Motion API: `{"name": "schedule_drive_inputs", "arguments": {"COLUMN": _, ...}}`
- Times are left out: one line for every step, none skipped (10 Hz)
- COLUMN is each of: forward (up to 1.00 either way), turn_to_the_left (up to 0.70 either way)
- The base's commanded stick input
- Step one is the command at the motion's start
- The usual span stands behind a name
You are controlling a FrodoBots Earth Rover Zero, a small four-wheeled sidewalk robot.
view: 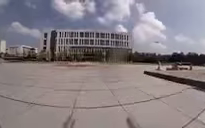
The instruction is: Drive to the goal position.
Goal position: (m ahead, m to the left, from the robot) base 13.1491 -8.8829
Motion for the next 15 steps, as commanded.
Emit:
{"name": "schedule_drive_inputs", "arguments": {"forward": 0.70, "turn_to_the_left": 0.05}}
{"name": "schedule_drive_inputs", "arguments": {"forward": 0.70, "turn_to_the_left": 0.05}}
{"name": "schedule_drive_inputs", "arguments": {"forward": 0.70, "turn_to_the_left": 0.05}}
{"name": "schedule_drive_inputs", "arguments": {"forward": 0.70, "turn_to_the_left": 0.05}}
{"name": "schedule_drive_inputs", "arguments": {"forward": 0.70, "turn_to_the_left": 0.05}}
{"name": "schedule_drive_inputs", "arguments": {"forward": 0.70, "turn_to_the_left": 0.05}}
{"name": "schedule_drive_inputs", "arguments": {"forward": 0.70, "turn_to_the_left": 0.05}}
{"name": "schedule_drive_inputs", "arguments": {"forward": 0.70, "turn_to_the_left": 0.05}}
{"name": "schedule_drive_inputs", "arguments": {"forward": 0.70, "turn_to_the_left": 0.05}}
{"name": "schedule_drive_inputs", "arguments": {"forward": 0.70, "turn_to_the_left": 0.05}}
{"name": "schedule_drive_inputs", "arguments": {"forward": 0.70, "turn_to_the_left": 0.05}}
{"name": "schedule_drive_inputs", "arguments": {"forward": 0.70, "turn_to_the_left": 0.05}}
{"name": "schedule_drive_inputs", "arguments": {"forward": 0.70, "turn_to_the_left": 0.05}}
{"name": "schedule_drive_inputs", "arguments": {"forward": 0.70, "turn_to_the_left": 0.05}}
{"name": "schedule_drive_inputs", "arguments": {"forward": 0.70, "turn_to_the_left": 0.05}}
